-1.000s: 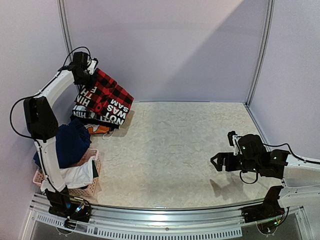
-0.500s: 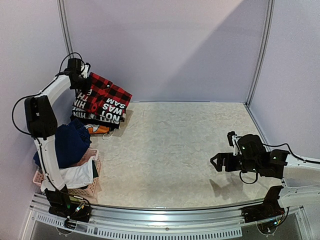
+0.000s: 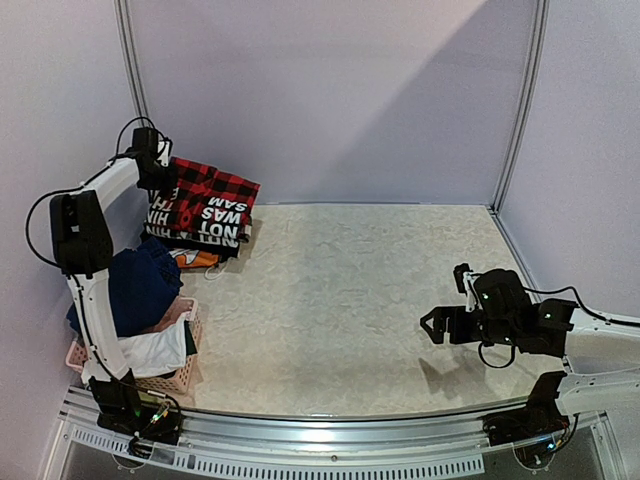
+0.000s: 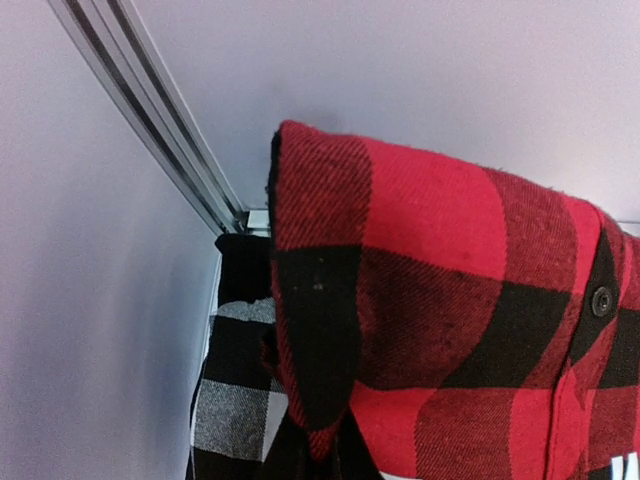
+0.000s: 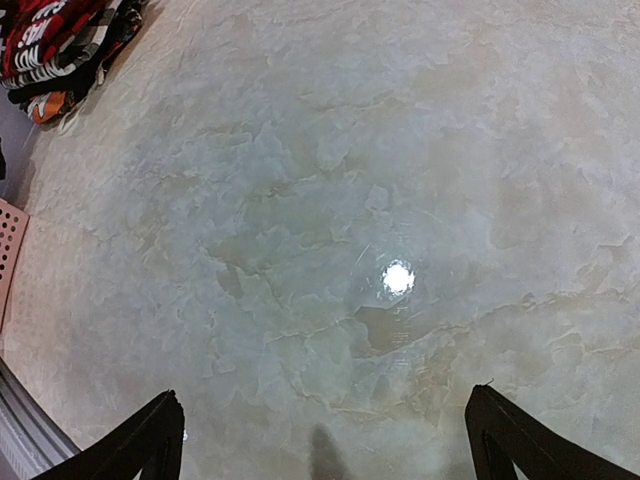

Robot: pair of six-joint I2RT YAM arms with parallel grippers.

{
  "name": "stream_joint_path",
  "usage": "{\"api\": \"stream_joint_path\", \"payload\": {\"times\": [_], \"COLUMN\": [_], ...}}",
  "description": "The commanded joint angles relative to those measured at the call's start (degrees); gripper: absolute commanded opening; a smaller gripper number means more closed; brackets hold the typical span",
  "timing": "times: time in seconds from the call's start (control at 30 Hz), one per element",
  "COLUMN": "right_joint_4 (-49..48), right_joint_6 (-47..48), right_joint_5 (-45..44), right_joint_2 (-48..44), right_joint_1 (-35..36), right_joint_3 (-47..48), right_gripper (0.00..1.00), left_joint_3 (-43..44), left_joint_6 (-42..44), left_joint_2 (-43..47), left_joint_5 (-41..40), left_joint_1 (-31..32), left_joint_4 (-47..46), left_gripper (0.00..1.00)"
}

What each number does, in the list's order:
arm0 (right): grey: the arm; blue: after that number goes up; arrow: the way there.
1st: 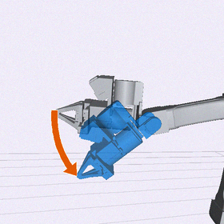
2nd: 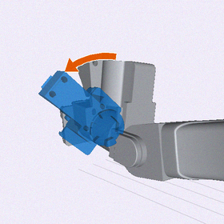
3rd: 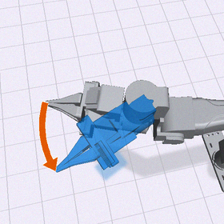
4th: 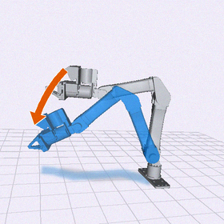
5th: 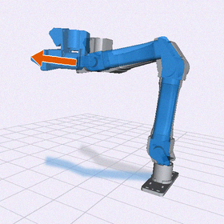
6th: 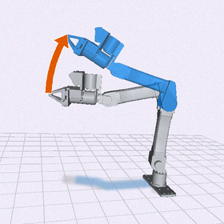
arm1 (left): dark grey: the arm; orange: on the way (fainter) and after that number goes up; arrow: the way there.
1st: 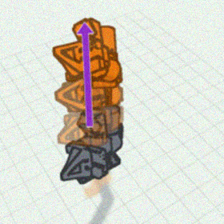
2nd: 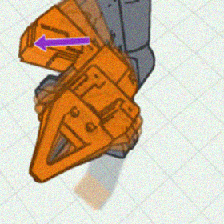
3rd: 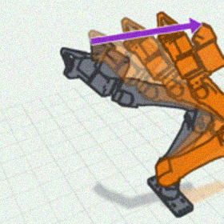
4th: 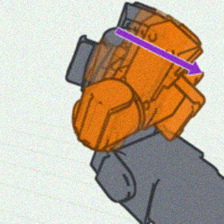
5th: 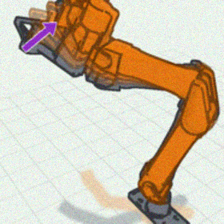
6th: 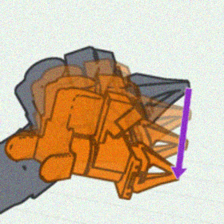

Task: Fold and stack the mixed laundry pile
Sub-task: Place the square-folded shirt at the corner of the board.

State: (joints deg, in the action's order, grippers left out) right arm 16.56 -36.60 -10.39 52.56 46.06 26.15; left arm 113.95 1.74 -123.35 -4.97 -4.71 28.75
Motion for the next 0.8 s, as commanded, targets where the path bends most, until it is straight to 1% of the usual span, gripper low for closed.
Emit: {"api": "stream_joint_path", "payload": {"times": [0.0, 0.23, 0.3, 0.43, 0.5, 0.57, 0.63, 0.77], "right_joint_4": [-0.76, -0.66, -0.63, -0.56, -0.57, -0.52, -0.57, -0.58], "right_joint_6": [-0.12, -0.14, -0.22, -0.14, -0.14, -0.15, -0.22, -0.16], "right_joint_5": [-0.16, -0.19, -0.24, -0.33, -0.33, -0.33, -0.29, -0.29], "right_joint_2": [0.35, 0.62, 0.62, 0.62, 0.66, 0.64, 0.66, 0.62], "right_joint_1": [0.01, -0.03, 0.00, 0.00, -0.01, -0.08, -0.01, 0.02], "right_joint_3": [-0.58, -0.56, -0.58, -0.58, -0.58, -0.57, -0.58, -0.54], "right_gripper": [0.99, 0.99, 0.99, 0.99, 0.99, 0.99, 0.99, 0.99], "left_joint_3": [-0.53, -0.51, -0.32, -1.12, -1.14, -1.36, -1.00, 0.21], "left_joint_6": [-1.40, -3.17, -3.85, -4.12, -4.64, -4.37, -4.52, -6.02], "left_joint_2": [-0.74, -1.53, -1.73, -1.63, -1.72, -1.80, -2.17, -2.60], "left_joint_5": [-2.67, -4.58, -6.70, -5.76, -7.15, -6.12, -5.87, -8.12], "left_joint_1": [-2.04, -2.45, -2.57, -2.94, -2.98, -3.02, -3.03, -3.03], "left_joint_4": [-2.56, -1.75, -0.97, -1.68, -1.55, -2.12, -1.93, -0.97], "left_gripper": [0.00, 0.00, 0.00, 0.00, 0.00, 0.00, 0.10, 0.45]}}
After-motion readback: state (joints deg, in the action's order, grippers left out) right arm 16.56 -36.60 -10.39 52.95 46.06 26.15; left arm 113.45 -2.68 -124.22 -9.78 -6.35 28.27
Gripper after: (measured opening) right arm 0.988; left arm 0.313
